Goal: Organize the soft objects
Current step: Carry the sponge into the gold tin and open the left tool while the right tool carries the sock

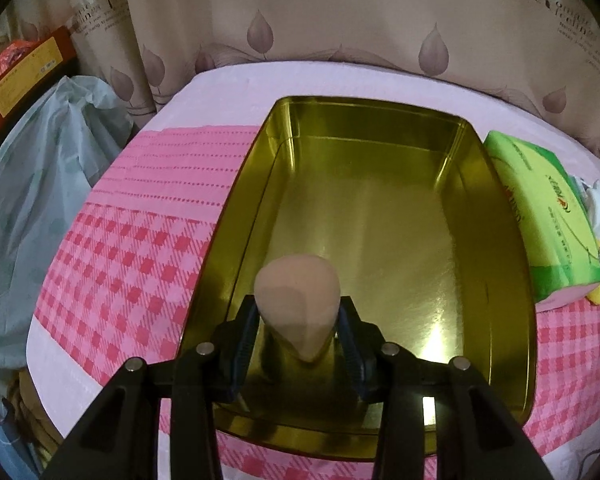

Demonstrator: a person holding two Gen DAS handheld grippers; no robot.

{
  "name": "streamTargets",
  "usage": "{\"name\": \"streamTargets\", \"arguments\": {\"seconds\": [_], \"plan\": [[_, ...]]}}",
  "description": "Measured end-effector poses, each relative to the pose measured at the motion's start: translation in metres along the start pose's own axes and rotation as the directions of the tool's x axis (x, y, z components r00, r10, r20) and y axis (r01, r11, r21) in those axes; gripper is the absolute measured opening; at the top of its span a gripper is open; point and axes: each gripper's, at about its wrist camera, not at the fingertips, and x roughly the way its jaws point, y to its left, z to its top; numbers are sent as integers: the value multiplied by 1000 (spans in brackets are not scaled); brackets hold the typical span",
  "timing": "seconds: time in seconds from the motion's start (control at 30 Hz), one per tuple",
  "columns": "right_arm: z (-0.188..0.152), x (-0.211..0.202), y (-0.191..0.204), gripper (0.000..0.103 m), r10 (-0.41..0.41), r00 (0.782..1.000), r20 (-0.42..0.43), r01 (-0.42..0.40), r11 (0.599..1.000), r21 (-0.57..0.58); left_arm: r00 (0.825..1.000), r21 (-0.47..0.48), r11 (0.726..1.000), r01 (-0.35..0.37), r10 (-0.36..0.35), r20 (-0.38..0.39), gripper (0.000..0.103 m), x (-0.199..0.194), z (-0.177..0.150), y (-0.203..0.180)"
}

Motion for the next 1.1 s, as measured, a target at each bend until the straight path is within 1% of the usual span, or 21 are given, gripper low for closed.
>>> {"name": "streamTargets", "arguments": {"seconds": [0.13, 0.17, 0.23, 0.27, 0.3, 0.43, 0.6, 0.7, 0.83, 0.93, 1.1], "plan": [[1, 1, 12, 15, 11, 1000, -6, -11, 1000, -24, 1000, 7, 1000, -2, 2, -21, 43, 4, -1, -2], [1, 1, 16, 15, 13, 1000, -9, -13, 999, -31, 1000, 8, 1000, -2, 2, -22, 45, 4, -2, -2], [0, 2, 21, 15, 20, 1000, -14, -21, 999, -40, 1000, 5, 1000, 0, 1, -18, 53, 2, -1, -1], [1, 3, 25, 15, 22, 1000, -15, -23, 999, -46, 1000, 4, 1000, 5, -5, -16, 59, 2, -1, 0], [0, 3, 27, 15, 24, 1000, -16, -25, 998, -52, 1000, 2, 1000, 13, -13, -15, 61, 1, -1, 0], [2, 3, 42, 15, 35, 999, -20, -36, 996, -81, 1000, -9, 1000, 22, -22, 1, 61, -7, 1, 3], [8, 2, 65, 15, 70, 997, -25, -72, 990, -119, 995, -31, 997, 66, -64, 70, 61, -31, 6, 9], [14, 0, 86, 15, 105, 994, -25, -107, 983, -150, 992, -39, 996, 81, -77, 104, 61, -44, 10, 13], [22, 1, 120, 15, 178, 983, -39, -182, 966, -184, 989, -59, 997, 59, -50, 140, 61, -56, 15, 23], [26, 5, 151, 15, 235, 970, -57, -241, 944, -224, 988, -98, 995, 34, -18, 154, 61, -61, 19, 35], [24, 17, 207, 15, 312, 944, -105, -330, 900, -285, 989, -178, 984, 9, 18, 150, 61, -57, 22, 61]]}}
